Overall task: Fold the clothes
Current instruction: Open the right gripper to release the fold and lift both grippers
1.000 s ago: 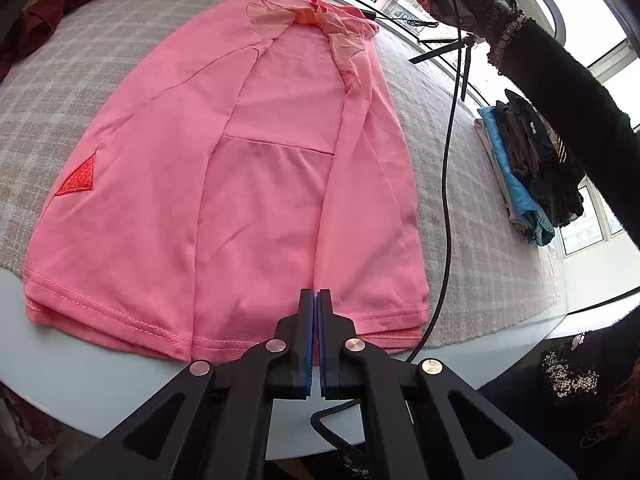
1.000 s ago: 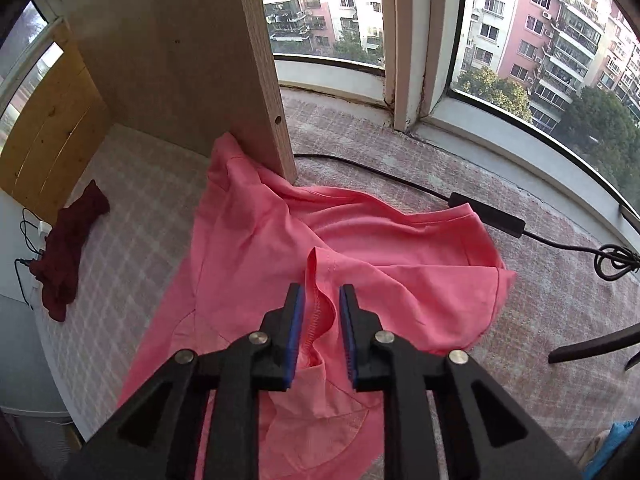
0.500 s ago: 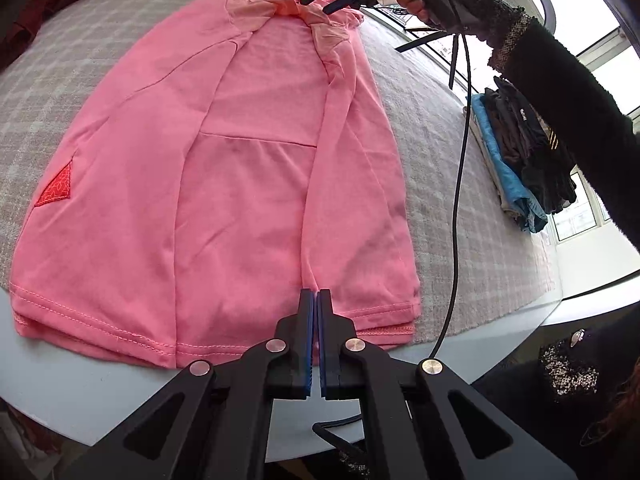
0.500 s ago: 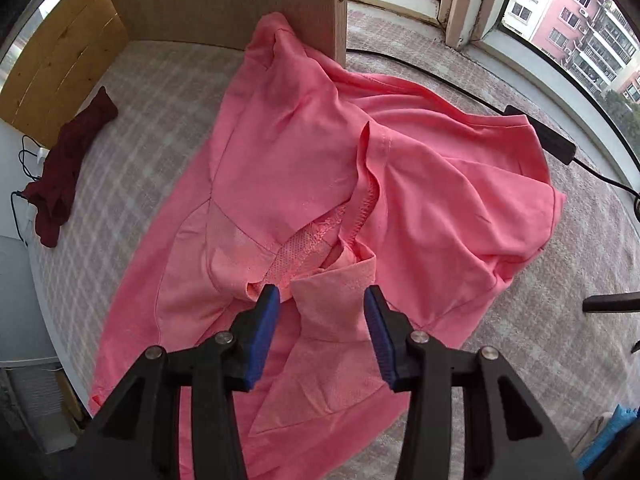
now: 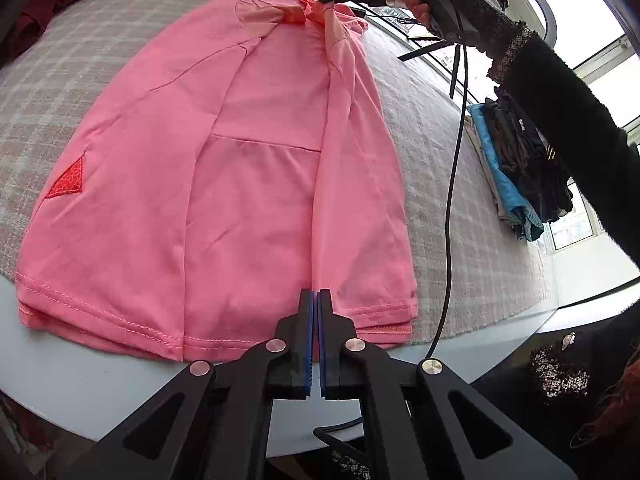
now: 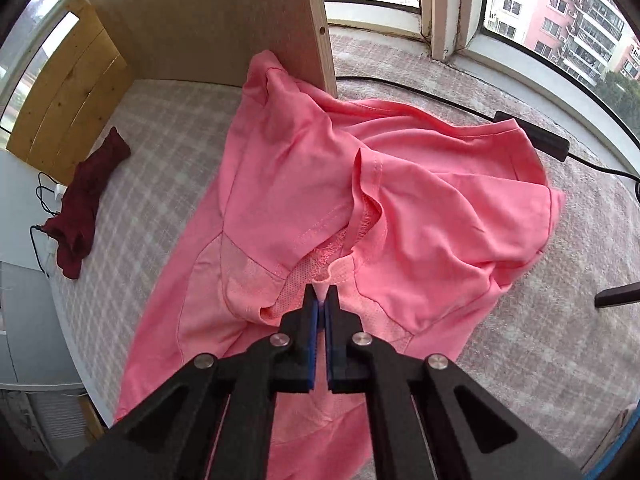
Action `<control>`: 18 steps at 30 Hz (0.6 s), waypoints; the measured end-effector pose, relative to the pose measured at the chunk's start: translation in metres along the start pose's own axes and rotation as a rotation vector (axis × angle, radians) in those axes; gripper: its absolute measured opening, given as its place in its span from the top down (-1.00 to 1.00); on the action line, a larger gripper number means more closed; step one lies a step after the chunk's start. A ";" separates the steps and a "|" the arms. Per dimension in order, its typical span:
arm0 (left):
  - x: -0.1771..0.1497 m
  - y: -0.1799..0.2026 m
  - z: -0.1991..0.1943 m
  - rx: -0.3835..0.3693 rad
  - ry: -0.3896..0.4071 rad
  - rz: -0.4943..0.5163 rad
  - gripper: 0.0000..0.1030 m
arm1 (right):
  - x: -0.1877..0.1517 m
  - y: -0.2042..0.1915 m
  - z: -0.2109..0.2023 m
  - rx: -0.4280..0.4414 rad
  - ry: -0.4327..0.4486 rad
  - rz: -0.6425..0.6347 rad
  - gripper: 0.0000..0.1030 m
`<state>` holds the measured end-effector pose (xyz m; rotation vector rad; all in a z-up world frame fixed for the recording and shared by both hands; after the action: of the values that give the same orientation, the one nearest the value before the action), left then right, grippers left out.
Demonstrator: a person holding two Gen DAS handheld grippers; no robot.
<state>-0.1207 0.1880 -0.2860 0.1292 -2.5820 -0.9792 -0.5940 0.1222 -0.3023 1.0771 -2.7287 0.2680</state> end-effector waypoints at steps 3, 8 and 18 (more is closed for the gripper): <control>0.000 -0.005 0.001 0.005 0.002 -0.013 0.98 | 0.001 0.009 0.009 0.056 -0.010 0.078 0.94; -0.003 -0.013 -0.002 0.009 -0.056 -0.034 0.97 | -0.004 -0.004 0.025 0.049 -0.031 0.043 0.75; 0.044 -0.012 -0.129 0.159 -0.030 0.103 0.62 | -0.113 0.009 -0.137 0.218 0.158 0.049 0.29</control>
<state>-0.1132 0.0897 -0.1915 0.0228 -2.6629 -0.7452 -0.5039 0.2351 -0.1985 0.9938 -2.6313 0.6422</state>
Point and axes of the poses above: each gripper's, at about its wrist camera, not at the fingertips, and z roughly the way its jaws point, y to its right, x to its top, the point moved 4 cm from there along z, roughly the way its jaws point, and after that the axes turned 13 degrees about -x, right-handed, at the moved point
